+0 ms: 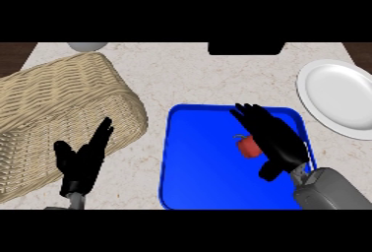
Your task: Pick the bell pepper from the tray and place it in the plate
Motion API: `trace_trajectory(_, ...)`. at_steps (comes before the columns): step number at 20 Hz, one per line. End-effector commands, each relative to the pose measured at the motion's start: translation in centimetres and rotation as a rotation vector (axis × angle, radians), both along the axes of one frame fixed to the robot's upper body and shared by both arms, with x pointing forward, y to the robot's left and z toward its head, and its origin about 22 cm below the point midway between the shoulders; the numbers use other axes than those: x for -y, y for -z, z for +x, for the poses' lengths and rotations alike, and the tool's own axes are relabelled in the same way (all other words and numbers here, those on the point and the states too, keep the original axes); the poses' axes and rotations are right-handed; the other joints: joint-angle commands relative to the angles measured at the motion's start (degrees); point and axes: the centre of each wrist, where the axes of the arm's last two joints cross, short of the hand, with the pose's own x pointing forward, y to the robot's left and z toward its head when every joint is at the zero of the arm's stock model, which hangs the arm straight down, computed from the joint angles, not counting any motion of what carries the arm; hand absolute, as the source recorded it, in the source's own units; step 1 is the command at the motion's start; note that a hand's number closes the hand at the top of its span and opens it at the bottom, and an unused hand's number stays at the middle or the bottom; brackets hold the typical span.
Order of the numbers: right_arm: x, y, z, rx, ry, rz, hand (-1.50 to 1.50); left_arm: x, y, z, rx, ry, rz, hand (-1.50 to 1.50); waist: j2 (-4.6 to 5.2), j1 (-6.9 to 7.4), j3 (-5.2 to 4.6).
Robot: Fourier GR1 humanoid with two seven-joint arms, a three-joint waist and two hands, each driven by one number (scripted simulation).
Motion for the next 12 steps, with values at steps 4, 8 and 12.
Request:
trace_trajectory(4, -1.5, 2.3, 0.9, -0.034, -0.007, -0.048, -1.50, 0.1, 0.8, -0.5, -0.053, 0.003, -0.004, 0.00, 0.44, 0.01, -0.57)
trace_trajectory(8, -0.7, 3.3, 0.8, -0.061, -0.016, -0.073, -1.50, 1.4, 0.7, -0.1, -0.071, 0.002, -0.006, 0.00, 0.44, -0.18, -0.57)
trace_trajectory(12, -1.2, 3.7, 2.3, -0.023, -0.089, -0.173, 1.50, 0.4, 2.2, -0.6, -0.082, -0.005, -0.016, 0.00, 0.53, 0.12, -0.58)
